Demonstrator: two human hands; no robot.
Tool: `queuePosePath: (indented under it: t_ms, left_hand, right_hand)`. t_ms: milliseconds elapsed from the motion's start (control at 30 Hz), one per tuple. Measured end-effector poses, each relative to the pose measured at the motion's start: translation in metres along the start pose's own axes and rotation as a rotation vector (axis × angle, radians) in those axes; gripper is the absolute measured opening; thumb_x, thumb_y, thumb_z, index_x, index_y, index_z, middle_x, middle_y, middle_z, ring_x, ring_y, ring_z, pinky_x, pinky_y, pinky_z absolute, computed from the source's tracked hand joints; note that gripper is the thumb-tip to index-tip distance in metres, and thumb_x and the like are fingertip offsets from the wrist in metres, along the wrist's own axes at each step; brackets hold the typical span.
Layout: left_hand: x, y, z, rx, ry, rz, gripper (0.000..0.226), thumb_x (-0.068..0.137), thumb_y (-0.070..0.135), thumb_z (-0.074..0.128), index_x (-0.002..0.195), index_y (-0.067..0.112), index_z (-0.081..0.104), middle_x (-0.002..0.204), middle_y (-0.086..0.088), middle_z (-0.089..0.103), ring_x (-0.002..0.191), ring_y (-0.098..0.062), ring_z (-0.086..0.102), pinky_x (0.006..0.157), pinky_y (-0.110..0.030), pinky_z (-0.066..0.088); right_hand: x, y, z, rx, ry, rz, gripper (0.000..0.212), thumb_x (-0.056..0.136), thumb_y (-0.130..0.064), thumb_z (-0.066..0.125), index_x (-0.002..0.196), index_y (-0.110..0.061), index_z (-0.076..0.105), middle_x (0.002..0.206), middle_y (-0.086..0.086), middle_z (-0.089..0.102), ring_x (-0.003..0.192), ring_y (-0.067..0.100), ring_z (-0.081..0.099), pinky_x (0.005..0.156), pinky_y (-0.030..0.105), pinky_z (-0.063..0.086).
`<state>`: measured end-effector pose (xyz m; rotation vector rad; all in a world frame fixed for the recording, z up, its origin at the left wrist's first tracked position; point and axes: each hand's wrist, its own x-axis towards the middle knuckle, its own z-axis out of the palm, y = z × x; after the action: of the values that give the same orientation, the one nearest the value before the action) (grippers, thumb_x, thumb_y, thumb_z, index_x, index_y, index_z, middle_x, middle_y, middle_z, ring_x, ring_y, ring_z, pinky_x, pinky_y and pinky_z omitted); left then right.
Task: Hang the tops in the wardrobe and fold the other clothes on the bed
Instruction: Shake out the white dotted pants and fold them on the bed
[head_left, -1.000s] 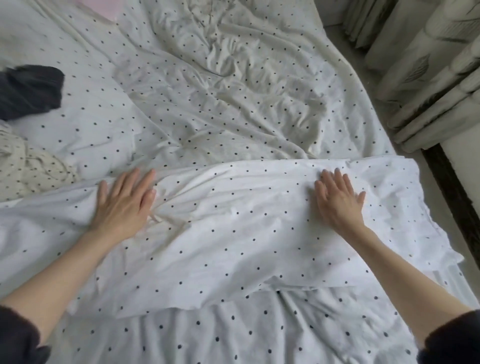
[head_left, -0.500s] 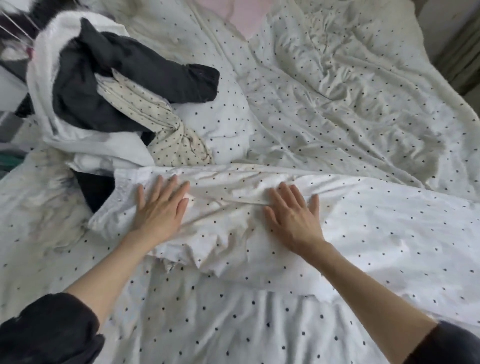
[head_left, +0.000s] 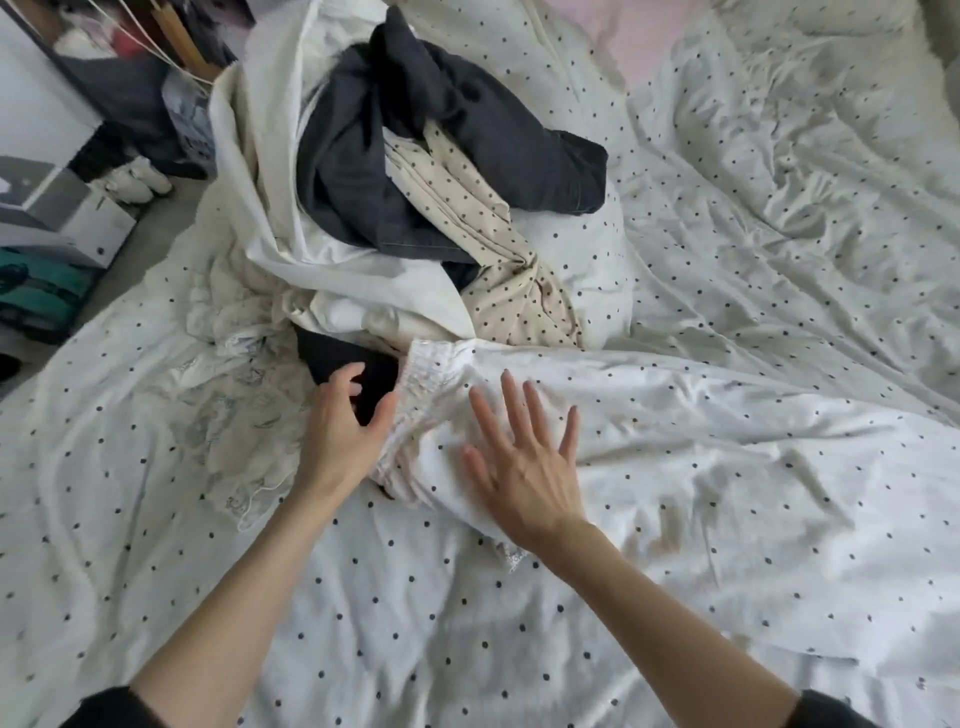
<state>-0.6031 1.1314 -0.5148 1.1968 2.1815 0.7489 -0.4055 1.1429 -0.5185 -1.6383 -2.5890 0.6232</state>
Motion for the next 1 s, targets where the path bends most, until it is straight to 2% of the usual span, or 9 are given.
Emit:
queuePosePath:
  t_ms: [67, 133, 300, 467, 600, 667, 800, 867, 1000]
  left_hand:
    - [0.005, -0.011, -0.001, -0.124, -0.168, -0.232, 0.052, 0.084, 0.045, 0.064, 0.126, 0.019, 0.051, 0.099, 0.005, 0.056, 0.100, -0.017, 0.057, 0.080, -0.026, 0.043]
    - [0.006, -0.022, -0.001, -0.185, -0.266, -0.317, 0.045, 0.079, 0.048, 0.068, 0.113, 0.019, 0.059, 0.091, 0.007, 0.059, 0.089, -0.013, 0.060, 0.077, -0.028, 0.049]
    - [0.005, -0.026, -0.003, -0.547, -0.395, -0.543, 0.016, 0.079, 0.018, 0.074, 0.090, 0.009, 0.065, 0.081, -0.006, 0.067, 0.065, -0.012, 0.063, 0.049, -0.019, 0.050]
    - [0.001, -0.009, -0.011, -0.712, -0.483, -0.607, 0.007, 0.083, -0.003, 0.064, 0.086, 0.002, 0.067, 0.078, -0.007, 0.068, 0.071, -0.013, 0.062, 0.061, -0.019, 0.046]
    - [-0.015, 0.024, -0.018, -0.699, -0.382, -0.529, 0.018, 0.082, -0.006, 0.059, 0.087, 0.008, 0.068, 0.085, -0.008, 0.070, 0.079, -0.017, 0.064, 0.068, -0.025, 0.049]
    - [-0.026, 0.051, -0.020, -0.665, -0.342, -0.455, 0.022, 0.082, -0.005, 0.057, 0.082, 0.014, 0.069, 0.080, -0.004, 0.070, 0.077, -0.015, 0.065, 0.066, -0.025, 0.049]
    - [-0.055, 0.117, -0.008, -0.496, -0.329, -0.200, 0.014, 0.080, -0.001, 0.054, 0.081, 0.004, 0.067, 0.071, -0.003, 0.061, 0.065, -0.014, 0.054, 0.063, -0.026, 0.041]
    - [-0.071, 0.151, 0.013, -0.377, -0.346, -0.064, 0.013, 0.078, 0.005, 0.054, 0.085, 0.006, 0.065, 0.068, -0.006, 0.055, 0.061, -0.014, 0.047, 0.058, -0.024, 0.035]
    - [-0.105, 0.219, 0.090, -0.179, -0.437, 0.153, 0.016, 0.082, 0.010, 0.049, 0.094, 0.003, 0.058, 0.067, -0.006, 0.048, 0.059, -0.018, 0.044, 0.055, -0.027, 0.029]
  right_hand:
    - [0.016, -0.013, 0.004, -0.020, 0.021, -0.049, 0.059, 0.095, -0.056, 0.016, 0.149, -0.038, -0.002, 0.158, 0.000, -0.013, 0.145, 0.023, -0.015, 0.110, 0.061, -0.010]
    - [0.031, -0.020, 0.012, -0.056, -0.021, -0.064, 0.057, 0.095, -0.057, 0.014, 0.147, -0.041, -0.004, 0.158, -0.001, -0.013, 0.145, 0.023, -0.015, 0.109, 0.063, -0.010]
    - [0.046, -0.013, 0.026, -0.158, -0.154, -0.027, 0.057, 0.094, -0.060, 0.009, 0.143, -0.046, -0.016, 0.158, 0.000, -0.016, 0.143, 0.023, -0.020, 0.110, 0.064, -0.005]
    - [0.044, -0.010, 0.016, -0.063, -0.177, -0.091, 0.057, 0.096, -0.057, 0.016, 0.146, -0.044, -0.009, 0.158, 0.000, -0.011, 0.145, 0.023, -0.010, 0.113, 0.061, -0.004]
    - [0.018, -0.002, -0.010, 0.246, -0.008, -0.077, 0.053, 0.101, -0.035, 0.032, 0.150, -0.031, 0.014, 0.159, 0.003, 0.003, 0.145, 0.022, 0.011, 0.116, 0.049, 0.016]
    - [-0.001, 0.009, -0.026, 0.383, 0.086, -0.013, 0.049, 0.100, -0.022, 0.039, 0.148, -0.024, 0.026, 0.158, 0.001, 0.012, 0.139, 0.025, 0.031, 0.108, 0.039, 0.032]
    - [-0.038, 0.047, -0.064, 0.774, 0.206, 0.253, 0.043, 0.100, -0.022, 0.040, 0.143, -0.023, 0.036, 0.152, -0.003, 0.031, 0.135, 0.014, 0.037, 0.107, 0.026, 0.033]
    - [-0.059, 0.074, -0.083, 0.944, 0.263, 0.353, 0.041, 0.101, -0.023, 0.039, 0.142, -0.023, 0.039, 0.147, -0.002, 0.040, 0.132, 0.016, 0.042, 0.108, 0.033, 0.036]
    - [-0.108, 0.138, -0.110, 1.180, 0.398, 0.500, 0.039, 0.101, -0.025, 0.038, 0.139, -0.021, 0.042, 0.137, -0.002, 0.048, 0.120, 0.016, 0.052, 0.089, 0.030, 0.049]
